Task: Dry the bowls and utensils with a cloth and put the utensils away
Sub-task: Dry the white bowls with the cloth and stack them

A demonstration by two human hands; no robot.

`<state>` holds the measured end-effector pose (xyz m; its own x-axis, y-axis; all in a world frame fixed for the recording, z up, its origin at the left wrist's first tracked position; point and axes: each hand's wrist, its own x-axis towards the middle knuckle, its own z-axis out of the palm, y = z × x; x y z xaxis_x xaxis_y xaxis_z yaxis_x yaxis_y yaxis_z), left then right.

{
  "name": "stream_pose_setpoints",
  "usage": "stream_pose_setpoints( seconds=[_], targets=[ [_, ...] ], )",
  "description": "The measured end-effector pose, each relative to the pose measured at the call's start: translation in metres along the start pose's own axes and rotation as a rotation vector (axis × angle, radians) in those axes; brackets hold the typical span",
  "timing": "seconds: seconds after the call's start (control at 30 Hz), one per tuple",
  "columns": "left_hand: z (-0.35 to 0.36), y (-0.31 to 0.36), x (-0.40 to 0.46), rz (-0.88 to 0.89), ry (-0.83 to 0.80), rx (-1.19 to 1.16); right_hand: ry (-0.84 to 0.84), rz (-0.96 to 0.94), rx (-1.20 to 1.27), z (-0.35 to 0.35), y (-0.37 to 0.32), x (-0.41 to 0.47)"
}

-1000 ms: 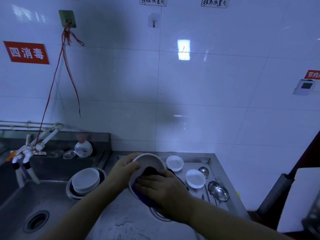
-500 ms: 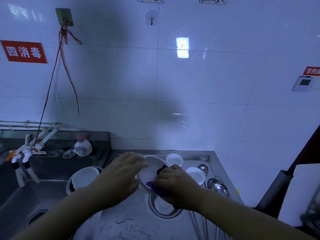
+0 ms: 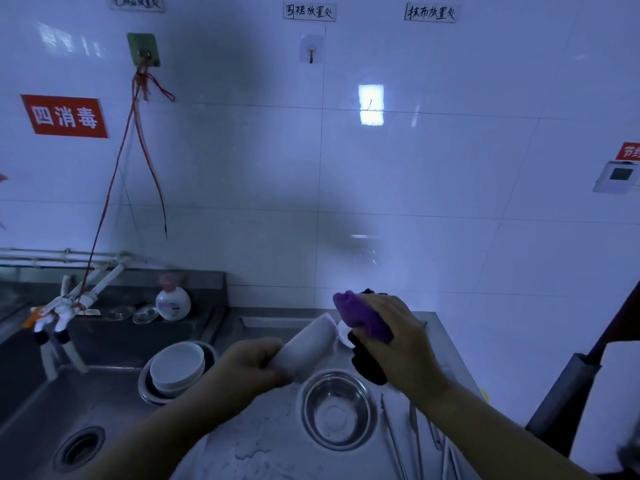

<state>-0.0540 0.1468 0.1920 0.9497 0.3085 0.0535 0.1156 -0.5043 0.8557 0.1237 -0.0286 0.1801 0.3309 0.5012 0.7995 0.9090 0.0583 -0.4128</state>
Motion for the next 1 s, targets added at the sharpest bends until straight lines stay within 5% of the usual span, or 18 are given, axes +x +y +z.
stream_pose_setpoints(
  seconds=[0.23, 0.53, 0.63, 0.8, 1.0],
  targets=[
    [0.027, 0.019, 0.009, -0.032, -0.011, -0.677, 0.038, 0.017, 0.069, 0.023, -0.018, -0.002],
    [0.032, 0.032, 0.014, 0.111, -0.011, -0.650, 0.098, -0.271, -0.280, 0.037, -0.021, -0.016],
    [0.034, 0.031, 0.014, 0.124, -0.009, -0.600, 0.127, -0.096, -0.118, 0.031, -0.025, 0.005],
    [0.033, 0.030, 0.014, 0.197, -0.068, -0.524, 0.028, 0.480, 0.407, 0.019, -0.032, 0.034],
    [0.026, 0.023, 0.016, 0.164, 0.010, -0.653, 0.106, 0.780, 0.615, 0.025, -0.030, 0.028]
  ],
)
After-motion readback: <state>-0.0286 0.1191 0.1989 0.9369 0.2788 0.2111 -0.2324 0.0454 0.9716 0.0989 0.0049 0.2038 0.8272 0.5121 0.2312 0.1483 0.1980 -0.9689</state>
